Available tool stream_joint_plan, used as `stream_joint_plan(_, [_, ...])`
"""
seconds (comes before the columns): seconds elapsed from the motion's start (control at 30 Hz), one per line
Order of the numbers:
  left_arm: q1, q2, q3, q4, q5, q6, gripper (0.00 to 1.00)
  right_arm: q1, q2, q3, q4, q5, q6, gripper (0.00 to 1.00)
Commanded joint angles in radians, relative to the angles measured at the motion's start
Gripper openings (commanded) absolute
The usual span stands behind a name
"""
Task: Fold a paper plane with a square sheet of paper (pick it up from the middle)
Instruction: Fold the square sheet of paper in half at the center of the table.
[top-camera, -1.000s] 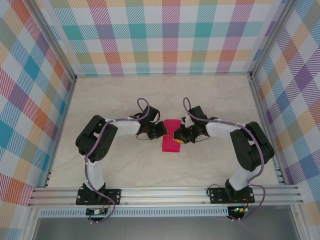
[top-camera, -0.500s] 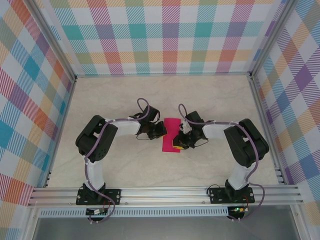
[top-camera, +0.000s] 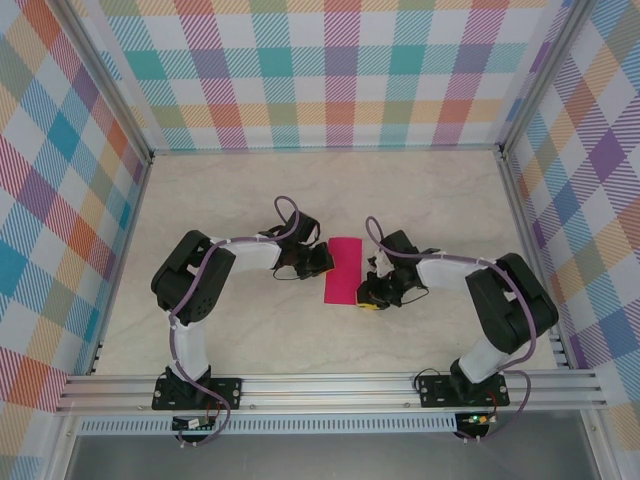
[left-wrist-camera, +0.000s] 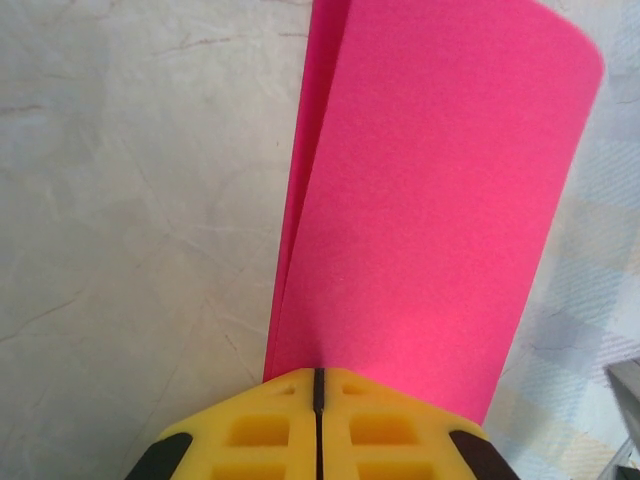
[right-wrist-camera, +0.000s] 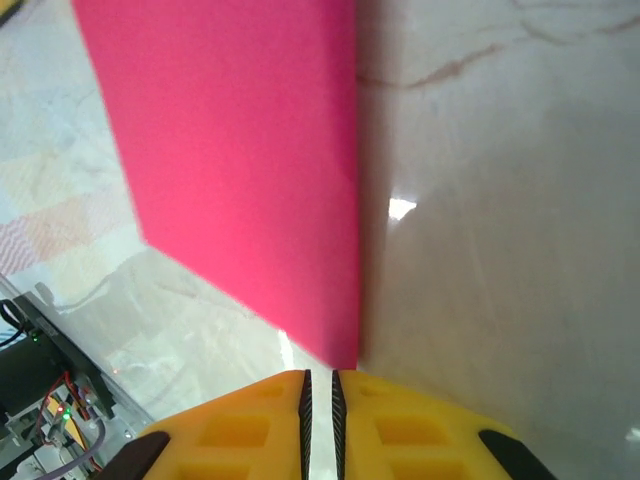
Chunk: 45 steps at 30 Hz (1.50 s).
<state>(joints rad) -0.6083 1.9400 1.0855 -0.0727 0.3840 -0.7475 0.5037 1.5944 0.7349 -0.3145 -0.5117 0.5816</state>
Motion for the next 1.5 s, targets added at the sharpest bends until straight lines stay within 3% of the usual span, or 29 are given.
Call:
stream_joint_plan(0.0, [-0.005,0.059,-0.048,-0.235,-0.111,0.003,0.07,-0.004,-0.096,0.075,-0.042,0.046,0.024,0.17])
stream_joint_plan(0.13, [-0.006,0.059,-0.042,-0.234,-0.108,0.003,0.06,-0.011,-0.012,0.171,-0.031,0.101,0.039,0.17])
stream_joint_plan(0.33, [-0.005,0.061,-0.038,-0.239,-0.103,0.003,0.07,-0.011,0.178,0.259,0.077,0.012,0.075,0.13])
stream_joint_plan(0.53, [-0.006,0.062,-0.034,-0.244,-0.103,0.004,0.07,-0.011,0.233,0.233,0.070,-0.019,0.033,0.10])
stream_joint_plan(0.97, [-0.006,0.085,-0.009,-0.278,-0.135,0.022,0.06,-0.011,0.068,-0.030,-0.016,-0.022,-0.022,0.12])
stream_joint_plan(1.17, [-0.007,0.061,-0.003,-0.247,-0.123,0.028,0.07,-0.011,-0.067,-0.031,-0.051,0.007,-0.018,0.13])
stream_joint_plan(1.47, [-0.007,-0.148,0.078,-0.184,-0.103,-0.001,0.17,0.007,-0.162,-0.013,-0.070,0.274,0.047,0.16])
